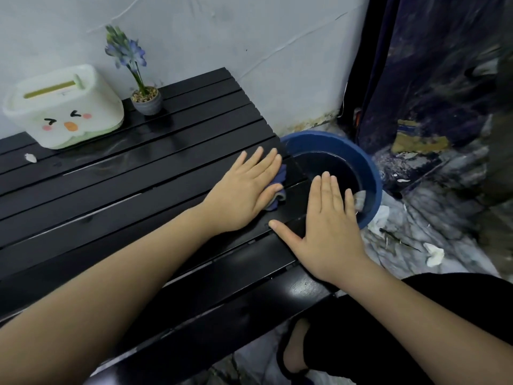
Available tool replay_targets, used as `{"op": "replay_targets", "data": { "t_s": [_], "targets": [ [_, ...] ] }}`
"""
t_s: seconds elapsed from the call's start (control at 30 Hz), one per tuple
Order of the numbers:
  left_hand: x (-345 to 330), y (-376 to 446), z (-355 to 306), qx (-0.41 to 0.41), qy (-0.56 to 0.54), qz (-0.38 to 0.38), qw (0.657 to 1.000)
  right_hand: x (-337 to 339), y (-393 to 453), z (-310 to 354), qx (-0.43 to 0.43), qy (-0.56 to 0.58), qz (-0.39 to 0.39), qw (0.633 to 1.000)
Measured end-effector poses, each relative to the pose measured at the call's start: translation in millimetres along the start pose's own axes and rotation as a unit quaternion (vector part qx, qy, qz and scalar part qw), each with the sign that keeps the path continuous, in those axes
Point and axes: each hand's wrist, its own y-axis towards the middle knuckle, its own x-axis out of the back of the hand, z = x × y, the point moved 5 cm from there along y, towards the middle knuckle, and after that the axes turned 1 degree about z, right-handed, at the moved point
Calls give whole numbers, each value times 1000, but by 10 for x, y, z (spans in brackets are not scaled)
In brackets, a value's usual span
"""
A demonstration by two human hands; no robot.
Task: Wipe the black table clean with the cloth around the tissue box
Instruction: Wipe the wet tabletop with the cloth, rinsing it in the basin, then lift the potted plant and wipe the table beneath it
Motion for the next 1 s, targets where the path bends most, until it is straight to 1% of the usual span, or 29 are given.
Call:
{"op": "replay_targets", "data": {
  "t_s": [0.13, 0.23, 0.3, 0.37, 0.4, 0.43, 0.5, 0.57, 0.63, 0.7, 0.77, 0.9, 0.97, 1.0],
  "targets": [
    [-70, 538, -175, -44, -31, -5, 999, -17, 13, 1, -2, -6, 1, 1000],
    [-33, 814, -281, -63, -45, -34, 996, -13, 16, -4, -4, -13, 8, 1000],
    [6, 926, -277, -44, -70, -50, 995, 3, 15, 0, -3, -17, 11, 1000],
    [64, 987, -220, 8, -144, -73, 987, 22, 11, 6, -3, -19, 15, 1000],
    [104, 991, -164, 50, -197, -91, 975, 30, 14, 7, -3, -21, 19, 1000],
    [149, 986, -87, 97, -254, -116, 955, 37, 21, 5, -4, -22, 25, 999],
    [279, 904, 91, 178, -347, -182, 903, 65, 39, 28, 4, -14, 33, 999],
    [412, 724, 328, 242, -397, -235, 853, 118, 71, 105, 29, -8, 27, 999],
    [500, 467, 616, 285, -422, -263, 819, 172, 137, 250, 66, -6, 13, 998],
    [564, 174, 921, 305, -417, -282, 809, 200, 246, 446, 110, -3, 5, 994],
    [653, -139, 1234, 330, -386, -309, 804, 223, 407, 669, 153, -2, -6, 988],
    [841, -713, 1785, 403, -275, -364, 793, 271, 933, 1197, 217, 11, -9, 976],
    [889, -945, 1975, 416, -228, -392, 788, 306, 1252, 1499, 238, 24, -15, 971],
    [893, -1028, 2028, 417, -213, -393, 791, 328, 1411, 1649, 244, 34, -18, 969]
  ]
}}
